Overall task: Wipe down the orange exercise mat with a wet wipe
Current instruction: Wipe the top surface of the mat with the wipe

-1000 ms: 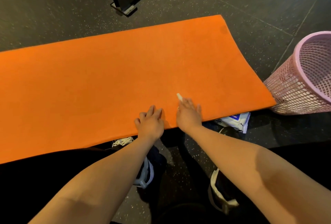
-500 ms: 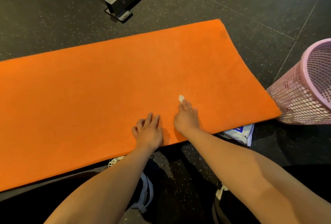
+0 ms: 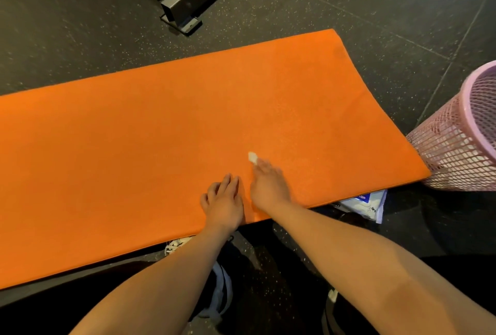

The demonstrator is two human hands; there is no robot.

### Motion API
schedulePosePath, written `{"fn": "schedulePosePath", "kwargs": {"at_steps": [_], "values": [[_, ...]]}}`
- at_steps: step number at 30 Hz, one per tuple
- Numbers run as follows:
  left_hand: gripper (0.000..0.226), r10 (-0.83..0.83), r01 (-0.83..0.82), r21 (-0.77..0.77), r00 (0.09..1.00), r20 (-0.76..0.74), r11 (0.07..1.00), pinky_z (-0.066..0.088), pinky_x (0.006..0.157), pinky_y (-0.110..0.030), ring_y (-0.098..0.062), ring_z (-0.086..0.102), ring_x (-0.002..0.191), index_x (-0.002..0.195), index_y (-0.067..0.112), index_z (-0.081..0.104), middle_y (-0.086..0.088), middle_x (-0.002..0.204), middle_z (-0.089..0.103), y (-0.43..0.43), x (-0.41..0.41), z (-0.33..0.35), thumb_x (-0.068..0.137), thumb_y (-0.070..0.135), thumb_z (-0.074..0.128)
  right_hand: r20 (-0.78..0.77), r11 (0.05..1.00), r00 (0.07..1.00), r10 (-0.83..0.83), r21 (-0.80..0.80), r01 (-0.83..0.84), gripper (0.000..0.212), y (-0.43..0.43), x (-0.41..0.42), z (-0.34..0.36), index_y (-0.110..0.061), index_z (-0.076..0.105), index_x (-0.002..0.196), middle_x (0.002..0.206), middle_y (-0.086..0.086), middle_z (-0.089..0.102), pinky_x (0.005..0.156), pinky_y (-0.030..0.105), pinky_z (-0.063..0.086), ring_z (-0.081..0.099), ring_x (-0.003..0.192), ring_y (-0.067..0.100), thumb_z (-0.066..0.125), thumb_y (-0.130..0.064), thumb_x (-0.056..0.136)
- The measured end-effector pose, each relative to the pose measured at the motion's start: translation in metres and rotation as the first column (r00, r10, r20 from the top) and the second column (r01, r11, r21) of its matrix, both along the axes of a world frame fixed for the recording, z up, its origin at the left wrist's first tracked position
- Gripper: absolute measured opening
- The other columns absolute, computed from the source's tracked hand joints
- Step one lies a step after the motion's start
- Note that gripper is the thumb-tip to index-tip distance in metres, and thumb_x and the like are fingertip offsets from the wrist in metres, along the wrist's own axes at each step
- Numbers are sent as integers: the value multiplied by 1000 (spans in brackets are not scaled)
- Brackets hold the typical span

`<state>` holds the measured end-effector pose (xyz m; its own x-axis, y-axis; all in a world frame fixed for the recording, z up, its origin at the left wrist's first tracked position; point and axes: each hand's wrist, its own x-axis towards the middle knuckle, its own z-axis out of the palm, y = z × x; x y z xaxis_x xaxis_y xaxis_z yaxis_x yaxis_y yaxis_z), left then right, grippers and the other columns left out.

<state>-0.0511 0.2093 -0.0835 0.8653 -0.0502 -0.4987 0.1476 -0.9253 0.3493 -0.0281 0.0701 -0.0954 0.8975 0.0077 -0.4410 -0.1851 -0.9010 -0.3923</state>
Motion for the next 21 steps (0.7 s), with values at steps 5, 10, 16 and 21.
{"fn": "schedulePosePath", "kwargs": {"at_steps": [5, 10, 16, 21], "values": [[55, 5, -1, -31, 994, 109, 1000, 4, 120, -40, -20, 14, 150, 158, 29, 25, 5, 167, 15, 6, -11, -2, 105, 27, 36, 61, 970, 970, 235, 48, -238, 53, 1, -16, 6, -17, 28, 159, 169, -1, 15, 127, 38, 1, 9, 155, 16, 32, -22, 107], [49, -43, 45, -19, 991, 129, 999, 9, 123, -41, -27, 11, 150, 157, 26, 31, -1, 167, 17, 8, -23, 0, 108, 36, 31, 1, 995, 1000, -10, -104, 11, 56, -29, -5, 5, -16, 20, 161, 170, -1, 9, 127, 41, 2, 3, 156, 16, 31, -21, 106], [52, -15, 25, -83, 992, 125, 996, 14, 122, -42, -25, 17, 151, 156, 22, 34, -3, 165, 23, 15, -33, -3, 108, 40, 32, 38, 977, 986, 164, 130, -168, 50, 25, -50, 14, -16, 35, 157, 166, 0, 26, 126, 34, 16, 19, 153, 19, 34, -25, 107], [55, -60, 67, -97, 995, 74, 993, 5, 124, -43, -20, 8, 154, 157, 29, 31, 2, 167, 15, 25, -38, 2, 104, 44, 39, 26, 989, 989, 145, 6, -145, 52, -5, -35, 17, -16, 30, 159, 166, 1, 24, 126, 38, 16, 17, 154, 21, 34, -20, 106]]}}
